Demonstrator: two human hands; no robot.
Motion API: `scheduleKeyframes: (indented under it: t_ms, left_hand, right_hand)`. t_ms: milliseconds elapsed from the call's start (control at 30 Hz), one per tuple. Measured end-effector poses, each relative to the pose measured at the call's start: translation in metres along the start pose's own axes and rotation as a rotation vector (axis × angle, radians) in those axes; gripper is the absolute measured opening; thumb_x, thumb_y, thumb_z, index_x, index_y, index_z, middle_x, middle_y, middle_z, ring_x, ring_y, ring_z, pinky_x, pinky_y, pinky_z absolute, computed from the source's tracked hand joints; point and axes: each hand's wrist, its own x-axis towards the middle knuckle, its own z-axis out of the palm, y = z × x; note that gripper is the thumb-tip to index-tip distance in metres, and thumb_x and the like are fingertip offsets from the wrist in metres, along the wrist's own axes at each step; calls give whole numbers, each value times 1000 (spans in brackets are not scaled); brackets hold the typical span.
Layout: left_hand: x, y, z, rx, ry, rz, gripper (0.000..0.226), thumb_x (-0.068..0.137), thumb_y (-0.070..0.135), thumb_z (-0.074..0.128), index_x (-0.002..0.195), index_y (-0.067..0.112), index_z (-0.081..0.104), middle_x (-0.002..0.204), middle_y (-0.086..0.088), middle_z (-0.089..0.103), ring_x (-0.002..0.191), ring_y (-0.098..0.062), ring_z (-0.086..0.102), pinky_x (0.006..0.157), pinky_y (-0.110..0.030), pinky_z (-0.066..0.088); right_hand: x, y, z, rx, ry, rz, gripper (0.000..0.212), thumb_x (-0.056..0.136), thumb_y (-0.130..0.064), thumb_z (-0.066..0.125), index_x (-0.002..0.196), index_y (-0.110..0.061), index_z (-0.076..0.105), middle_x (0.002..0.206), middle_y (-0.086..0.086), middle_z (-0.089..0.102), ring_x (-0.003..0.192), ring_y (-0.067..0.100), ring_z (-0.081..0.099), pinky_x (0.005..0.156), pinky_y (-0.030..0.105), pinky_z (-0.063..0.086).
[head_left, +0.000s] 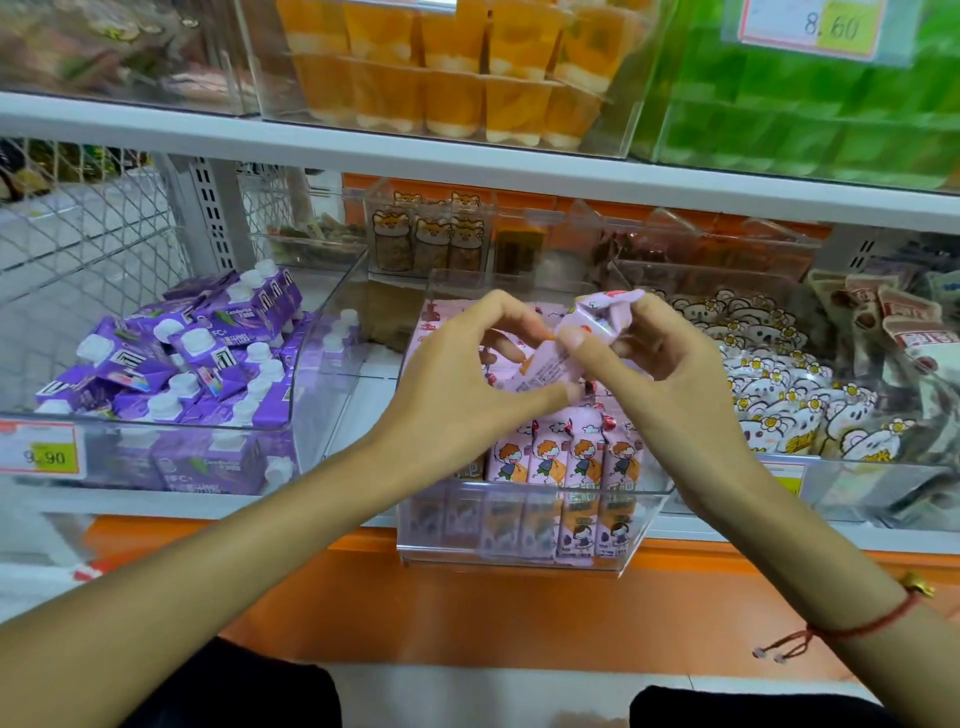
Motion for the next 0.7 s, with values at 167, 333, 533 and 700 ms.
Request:
scheduleKeyframes:
  t_ms: [167,333,533,700]
  left_hand:
    - [3,2,-1,-186,-279,-235,57,82,58,51,131,30,48,129,15,56,117,4,52,102,-25,43]
    - [2,1,1,-209,-343,-206,31,95,34,49,126,29,50,123,16,58,113,5,54,95,-9,42]
    - [6,-6,-3,-181,15,-133,29,91,33,58,119,27,57,106,25,63,96,12,59,80,-5,44]
    - [8,-10,-11,-183,205,-163,43,77,57,56,115,37,55,108,25,64,103,8,58,82,-7,44]
  right_hand:
    - [3,4,-10,156,-32,121,45,77,-32,68,116,-15,54,105,-3,72,97,10,68,84,22,52]
    - [4,4,-11,86,-92,87,30,82,-27,65,109,-18,56,97,-17,66,96,2,62,86,19,49]
    - [10,14,-19,-350,-123,32,31,88,-22,63,116,-31,53,109,-17,60,97,-5,58,79,11,48]
    - [13,22,-18,-859,-458,-56,43,81,-55,63,115,-28,58,107,-13,62,96,1,54,84,25,47]
